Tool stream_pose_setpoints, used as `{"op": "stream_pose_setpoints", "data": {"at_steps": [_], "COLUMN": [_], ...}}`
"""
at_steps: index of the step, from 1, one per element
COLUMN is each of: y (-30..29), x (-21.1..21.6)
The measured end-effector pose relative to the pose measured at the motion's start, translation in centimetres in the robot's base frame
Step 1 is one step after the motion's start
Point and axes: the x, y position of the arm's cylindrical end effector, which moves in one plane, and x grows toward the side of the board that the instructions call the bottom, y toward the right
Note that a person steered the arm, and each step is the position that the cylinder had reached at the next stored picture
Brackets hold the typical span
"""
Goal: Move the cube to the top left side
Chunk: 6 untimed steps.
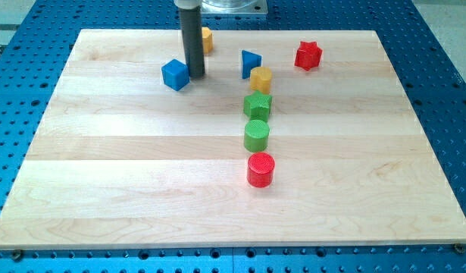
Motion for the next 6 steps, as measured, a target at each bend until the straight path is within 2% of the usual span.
{"op": "stream_pose_setpoints", "data": {"at_steps": [1,2,3,5,6], "y": [-2.9,-9.5,-8.9,-7.6,-10.5], "x": [2.2,0.3,4.7,1.0,0.5]}}
